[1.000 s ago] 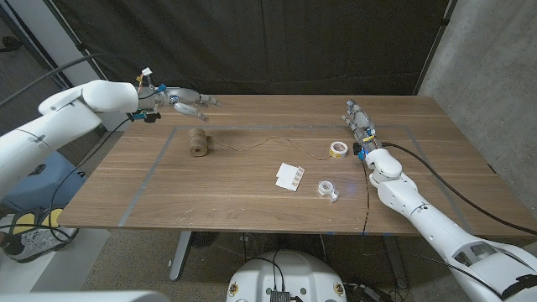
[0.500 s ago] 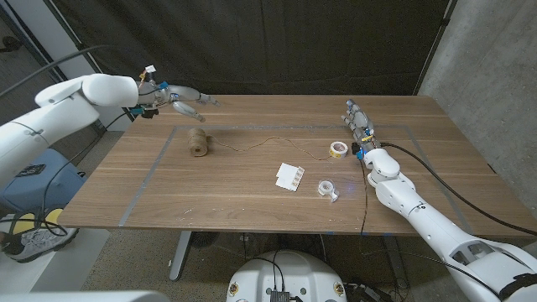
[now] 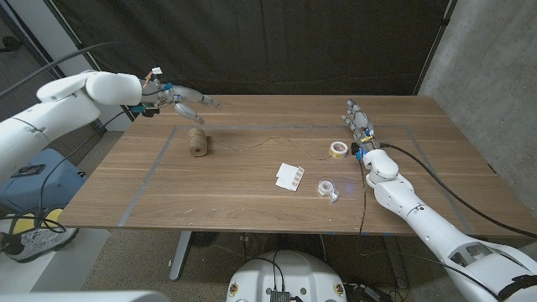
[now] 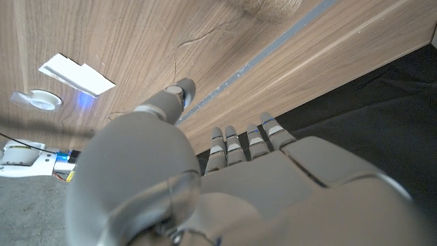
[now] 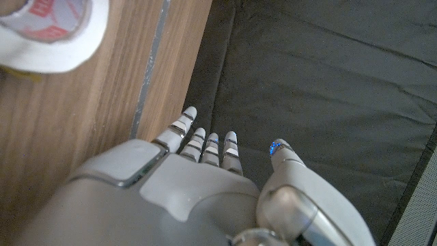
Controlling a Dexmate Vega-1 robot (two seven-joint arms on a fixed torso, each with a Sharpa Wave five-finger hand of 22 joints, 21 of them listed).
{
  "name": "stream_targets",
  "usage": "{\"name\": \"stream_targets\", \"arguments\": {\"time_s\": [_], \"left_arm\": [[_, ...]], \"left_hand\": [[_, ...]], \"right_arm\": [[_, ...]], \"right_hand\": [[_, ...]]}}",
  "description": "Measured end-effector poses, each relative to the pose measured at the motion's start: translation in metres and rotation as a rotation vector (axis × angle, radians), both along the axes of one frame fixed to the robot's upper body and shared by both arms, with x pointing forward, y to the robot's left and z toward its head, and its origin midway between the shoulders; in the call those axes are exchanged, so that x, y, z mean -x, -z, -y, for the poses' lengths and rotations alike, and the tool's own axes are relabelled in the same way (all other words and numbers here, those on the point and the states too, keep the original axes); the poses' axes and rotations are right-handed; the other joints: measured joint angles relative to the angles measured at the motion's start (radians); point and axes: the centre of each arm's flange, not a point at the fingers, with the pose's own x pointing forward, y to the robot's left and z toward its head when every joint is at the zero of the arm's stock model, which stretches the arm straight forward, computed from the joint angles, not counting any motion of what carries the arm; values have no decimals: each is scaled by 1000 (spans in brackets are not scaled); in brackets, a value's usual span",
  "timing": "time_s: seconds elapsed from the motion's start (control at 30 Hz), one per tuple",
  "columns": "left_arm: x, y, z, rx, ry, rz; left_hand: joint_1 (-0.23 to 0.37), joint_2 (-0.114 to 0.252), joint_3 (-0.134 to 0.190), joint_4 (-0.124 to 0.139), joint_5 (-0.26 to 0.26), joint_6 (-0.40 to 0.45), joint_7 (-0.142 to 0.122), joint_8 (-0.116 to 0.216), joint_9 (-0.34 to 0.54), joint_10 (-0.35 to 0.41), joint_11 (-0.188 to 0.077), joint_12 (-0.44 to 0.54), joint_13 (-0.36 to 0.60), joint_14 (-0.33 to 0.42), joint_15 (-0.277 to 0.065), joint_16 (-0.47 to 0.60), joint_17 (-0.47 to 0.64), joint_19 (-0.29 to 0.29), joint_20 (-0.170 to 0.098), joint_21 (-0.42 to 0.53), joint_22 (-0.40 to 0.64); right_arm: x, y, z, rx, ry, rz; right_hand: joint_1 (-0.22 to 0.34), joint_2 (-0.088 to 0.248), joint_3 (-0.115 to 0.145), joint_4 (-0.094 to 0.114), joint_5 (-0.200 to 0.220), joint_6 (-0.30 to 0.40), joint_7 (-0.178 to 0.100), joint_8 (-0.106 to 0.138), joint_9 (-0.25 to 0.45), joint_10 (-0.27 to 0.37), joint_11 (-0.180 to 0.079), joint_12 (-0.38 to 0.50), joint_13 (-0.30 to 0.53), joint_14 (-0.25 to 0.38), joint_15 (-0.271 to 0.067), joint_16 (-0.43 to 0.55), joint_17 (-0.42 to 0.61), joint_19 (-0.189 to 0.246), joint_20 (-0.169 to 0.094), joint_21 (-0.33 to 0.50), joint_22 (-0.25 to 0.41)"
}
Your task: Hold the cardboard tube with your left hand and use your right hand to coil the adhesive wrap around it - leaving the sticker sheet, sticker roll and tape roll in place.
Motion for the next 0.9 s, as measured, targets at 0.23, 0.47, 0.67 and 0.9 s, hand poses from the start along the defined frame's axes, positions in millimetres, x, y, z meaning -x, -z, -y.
{"name": "stream_targets", "arguments": {"time_s": [0.23,0.47,0.67,0.9], "left_arm": [[2,-1,6,-78,-6,-4],[5,-1,13,-159,-10,-3],[8,-1,16,-227,-18,-2],[12,-2,15,-297,-22,11]], "left_hand": [[13,-7,-8,0,-7,0,0,0,0,0,0,0,4,5,-5,0,0,0,0,0,0],[22,-6,-12,4,-15,0,0,0,0,0,-7,4,5,5,-5,0,0,0,0,0,4],[30,-4,-16,8,-23,0,0,0,0,0,-7,4,9,7,-7,0,0,0,0,0,5],[43,-9,-25,8,-30,0,0,-5,0,4,-11,11,12,15,-15,0,0,4,-4,0,5]], "right_arm": [[2,3,0,-9,9,0],[4,7,1,-17,17,-1],[6,8,2,-22,23,-1],[8,9,2,-26,29,0]], "right_hand": [[0,0,4,-4,0,-9,2,0,0,-11,0,0,0,-5,5,0,0,-6,6,0,0],[0,0,4,-4,-4,-14,-3,0,0,-16,-5,0,0,-11,0,0,0,-6,6,0,0],[0,0,4,-4,-4,-23,-2,-7,0,-26,-5,0,0,-11,0,0,0,-11,0,0,0],[0,0,4,-4,-4,-23,-2,-7,0,-30,-2,0,0,-18,-1,0,0,-11,0,0,0]]}}
